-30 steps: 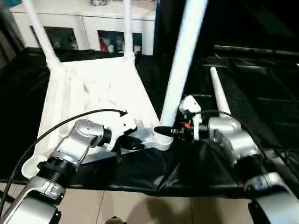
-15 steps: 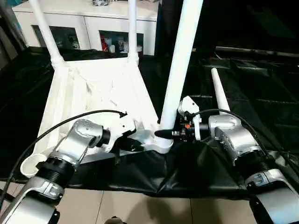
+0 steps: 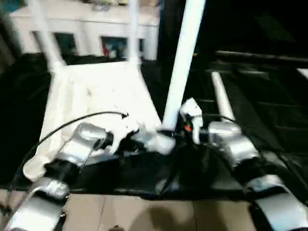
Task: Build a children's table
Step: Insert table leg to table base
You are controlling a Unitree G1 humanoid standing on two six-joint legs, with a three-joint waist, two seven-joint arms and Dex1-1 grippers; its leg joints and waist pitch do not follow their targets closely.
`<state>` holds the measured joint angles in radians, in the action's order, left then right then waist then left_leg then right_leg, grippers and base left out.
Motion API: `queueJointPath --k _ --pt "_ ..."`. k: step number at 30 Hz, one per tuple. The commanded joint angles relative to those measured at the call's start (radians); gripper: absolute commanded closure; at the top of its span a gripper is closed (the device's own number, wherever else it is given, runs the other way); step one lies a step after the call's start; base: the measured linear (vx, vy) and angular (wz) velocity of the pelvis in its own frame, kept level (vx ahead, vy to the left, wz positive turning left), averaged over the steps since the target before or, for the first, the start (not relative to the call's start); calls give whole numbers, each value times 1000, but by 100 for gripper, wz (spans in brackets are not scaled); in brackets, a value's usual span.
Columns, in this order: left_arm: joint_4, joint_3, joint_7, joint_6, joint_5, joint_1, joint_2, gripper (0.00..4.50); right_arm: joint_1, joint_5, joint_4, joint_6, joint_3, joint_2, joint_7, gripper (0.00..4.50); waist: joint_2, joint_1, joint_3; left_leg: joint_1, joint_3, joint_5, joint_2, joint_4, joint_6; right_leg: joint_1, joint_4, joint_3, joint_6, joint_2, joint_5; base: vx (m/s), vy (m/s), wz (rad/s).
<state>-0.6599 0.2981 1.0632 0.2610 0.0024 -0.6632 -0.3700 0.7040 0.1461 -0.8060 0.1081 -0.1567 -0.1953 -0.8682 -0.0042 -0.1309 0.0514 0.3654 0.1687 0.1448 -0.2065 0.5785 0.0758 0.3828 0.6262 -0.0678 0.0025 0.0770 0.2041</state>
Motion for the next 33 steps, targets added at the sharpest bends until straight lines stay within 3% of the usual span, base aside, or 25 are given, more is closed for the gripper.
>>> queueJointPath --k 1,2,5,7,9,11,14,17,19,20,23,28,31,33 --pt "32 -68 -48 16 -32 -89 29 450 -42 -71 -170 116 12 1 194 260 11 12 -48 -25 -30 550 -24 -89 76 -13 -117 35 -127 80 567 0 0 0" --pt "3 -78 -95 46 -29 -109 49 450 -25 -58 -199 143 34 22 266 260 6 21 -49 -21 -30 547 -22 -90 76 -16 -117 32 -127 78 552 0 0 0" --pt "-94 -102 -245 105 -17 -166 113 450 29 -33 -299 186 79 83 464 260 15 41 -46 -27 -30 565 -18 -89 80 -8 -122 27 -134 73 545 0 0 0" --pt "-143 -111 -317 112 -12 -188 148 450 54 -14 -343 182 105 120 546 260 12 47 -44 -32 -33 595 -16 -88 74 -7 -133 21 -118 74 565 0 0 0" --pt "-203 -119 -393 104 -6 -209 195 450 85 7 -389 182 142 172 639 261 13 53 -44 -28 -33 594 -15 -90 67 -9 -136 21 -111 75 569 -11 20 -10" --pt "-233 -108 -439 96 15 -215 217 450 107 5 -412 201 150 209 678 261 7 55 -43 -35 -36 625 -16 -94 67 -9 -143 14 -96 74 578 0 0 0" --pt "-239 -102 -451 96 24 -216 221 450 116 -7 -419 209 145 221 687 261 13 52 -45 -40 -38 642 -16 -98 63 -9 -148 13 -91 73 548 0 0 0" --pt "-255 -101 -469 94 33 -223 224 450 136 -19 -440 215 148 234 702 261 3 49 -45 -39 -33 621 -16 -102 52 -11 -148 13 -104 74 502 0 0 0" --pt "-275 -106 -475 85 33 -230 225 450 144 -29 -455 207 156 237 713 261 -1 50 -39 -55 -30 653 -11 -96 46 1 -163 0 -84 74 568 0 0 0" --pt "-281 -107 -476 83 32 -233 225 450 147 -29 -459 203 161 238 715 261 -1 49 -40 -60 -31 656 -8 -94 41 0 -170 -7 -64 77 601 0 0 0" --pt "-283 -110 -467 78 30 -231 220 450 155 -18 -459 187 178 244 720 261 -1 49 -40 -58 -35 659 -11 -98 37 -1 -172 -7 -54 80 605 0 0 0" --pt "-276 -105 -444 73 29 -226 216 450 178 -2 -456 140 202 255 679 261 8 52 -39 -57 -38 690 -14 -104 41 -1 -171 -9 -58 79 581 0 0 0" --pt "-281 -103 -435 67 27 -226 214 450 188 -13 -457 128 207 255 665 261 8 53 -40 -50 -41 696 -17 -112 42 -9 -166 -9 -64 78 548 0 0 0" --pt "-280 -102 -428 64 27 -226 213 450 193 -17 -457 122 209 255 658 261 7 51 -39 -56 -38 698 -15 -110 44 0 -170 -6 -70 80 555 0 0 0"
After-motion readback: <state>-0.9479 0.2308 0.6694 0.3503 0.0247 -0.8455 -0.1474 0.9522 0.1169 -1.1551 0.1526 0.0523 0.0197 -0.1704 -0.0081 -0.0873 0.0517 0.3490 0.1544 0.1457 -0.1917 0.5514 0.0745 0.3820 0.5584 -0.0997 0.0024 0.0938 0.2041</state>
